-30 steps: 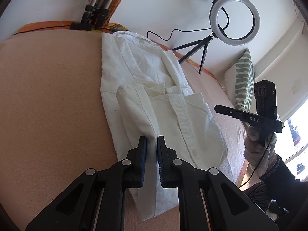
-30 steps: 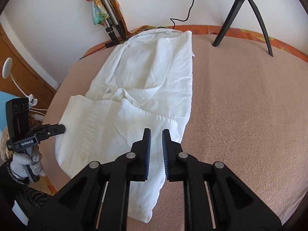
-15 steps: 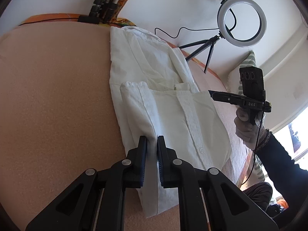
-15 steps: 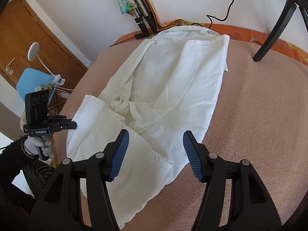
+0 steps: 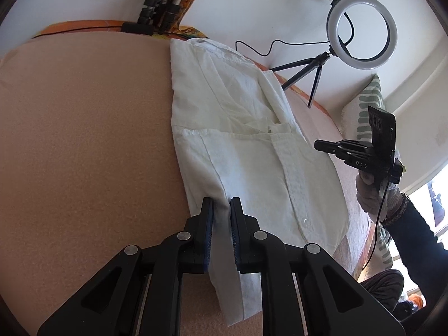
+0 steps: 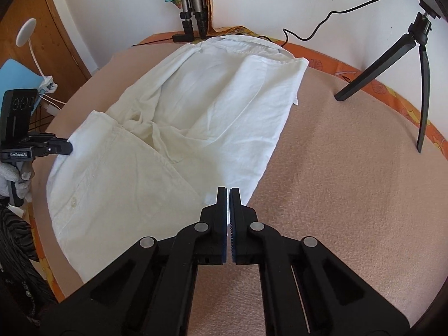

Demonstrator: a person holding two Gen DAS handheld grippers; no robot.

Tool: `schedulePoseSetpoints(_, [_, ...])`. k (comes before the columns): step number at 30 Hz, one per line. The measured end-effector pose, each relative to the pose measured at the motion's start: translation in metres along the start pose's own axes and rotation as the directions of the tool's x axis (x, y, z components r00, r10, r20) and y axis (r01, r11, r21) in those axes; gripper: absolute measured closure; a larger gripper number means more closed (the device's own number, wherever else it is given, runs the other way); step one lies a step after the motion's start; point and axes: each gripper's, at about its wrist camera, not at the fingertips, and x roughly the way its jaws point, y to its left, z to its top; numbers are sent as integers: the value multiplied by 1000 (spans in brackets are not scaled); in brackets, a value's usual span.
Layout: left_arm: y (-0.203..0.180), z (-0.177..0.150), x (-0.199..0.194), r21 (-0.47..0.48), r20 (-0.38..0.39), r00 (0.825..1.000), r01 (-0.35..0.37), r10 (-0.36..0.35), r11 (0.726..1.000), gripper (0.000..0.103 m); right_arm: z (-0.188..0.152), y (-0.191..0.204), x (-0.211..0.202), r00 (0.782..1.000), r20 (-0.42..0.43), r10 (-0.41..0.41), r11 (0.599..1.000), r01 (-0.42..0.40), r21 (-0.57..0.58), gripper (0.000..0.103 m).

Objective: Fold small clothes

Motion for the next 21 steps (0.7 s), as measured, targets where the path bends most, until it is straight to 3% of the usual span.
schedulePoseSetpoints(2, [0, 3, -8, 5, 17, 1000, -19, 19, 1000, 86, 1, -3, -2, 1000, -11, -16, 1000, 16, 18, 100])
schedulePoseSetpoints(6, [-18, 11, -37, 96, 127, 990, -69, 56, 993, 86, 4, 3, -33, 995, 87, -56, 997, 51, 58, 100])
schedulePoseSetpoints(10, [-33, 15, -31, 167, 110, 994, -32, 13, 985, 86, -1, 38, -55, 986, 152, 68, 997, -71, 14, 100])
schedulePoseSetpoints(13, [-31, 14, -10, 159, 48, 999, -5, -3, 987, 86, -11, 59, -40, 990, 105, 92, 995, -89, -33, 99])
schedulePoseSetpoints(15, [-28, 13, 2, 146, 7, 1000, 1, -2, 989, 86, -20, 59, -24, 997, 59, 54, 998, -53, -25, 99])
schedulePoseSetpoints(18, [-24, 16, 13, 172, -18, 999, -40, 44, 984, 86, -30, 43, -7, 998, 6, 58, 997, -59, 50, 99])
schedulePoseSetpoints(21, [-25, 35, 6, 206, 14, 996, -92, 91, 974, 86, -29, 42, -9, 998, -12, 54, 998, -54, 44, 99])
